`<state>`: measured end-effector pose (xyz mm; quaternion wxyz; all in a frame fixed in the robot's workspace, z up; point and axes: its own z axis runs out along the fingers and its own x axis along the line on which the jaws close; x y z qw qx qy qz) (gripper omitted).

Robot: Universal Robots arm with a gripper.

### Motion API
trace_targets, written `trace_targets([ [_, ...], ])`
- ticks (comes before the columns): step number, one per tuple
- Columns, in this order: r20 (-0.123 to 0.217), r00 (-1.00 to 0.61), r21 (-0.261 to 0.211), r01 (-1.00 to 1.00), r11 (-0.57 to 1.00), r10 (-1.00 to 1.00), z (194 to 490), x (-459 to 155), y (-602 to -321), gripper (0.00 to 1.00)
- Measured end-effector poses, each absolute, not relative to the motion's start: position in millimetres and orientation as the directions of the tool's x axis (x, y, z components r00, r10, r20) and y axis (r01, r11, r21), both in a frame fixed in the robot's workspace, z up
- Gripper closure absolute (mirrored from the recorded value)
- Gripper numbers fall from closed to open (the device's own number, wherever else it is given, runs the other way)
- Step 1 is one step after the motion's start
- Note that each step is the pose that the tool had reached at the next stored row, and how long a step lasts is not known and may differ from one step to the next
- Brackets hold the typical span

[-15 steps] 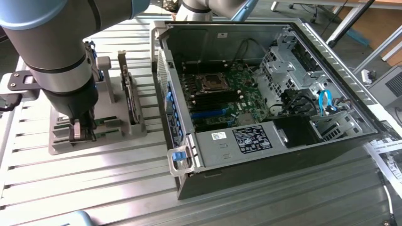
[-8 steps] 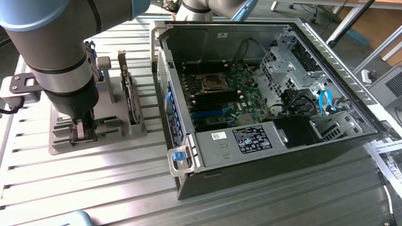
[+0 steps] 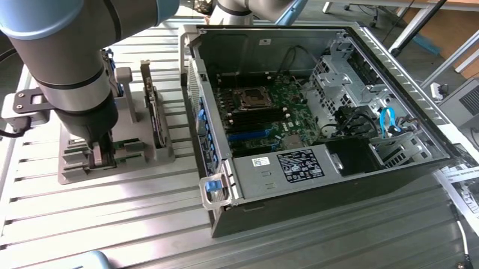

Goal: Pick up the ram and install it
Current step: 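Pick up the ram and move it above insertion slot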

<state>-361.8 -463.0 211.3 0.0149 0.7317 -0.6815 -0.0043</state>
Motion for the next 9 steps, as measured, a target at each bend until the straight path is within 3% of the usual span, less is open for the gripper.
trace_targets([
  [9, 0.014, 0.074, 0.028, -0.997, -0.074, -0.997, 203.8, -361.8, -463.0, 0.64],
])
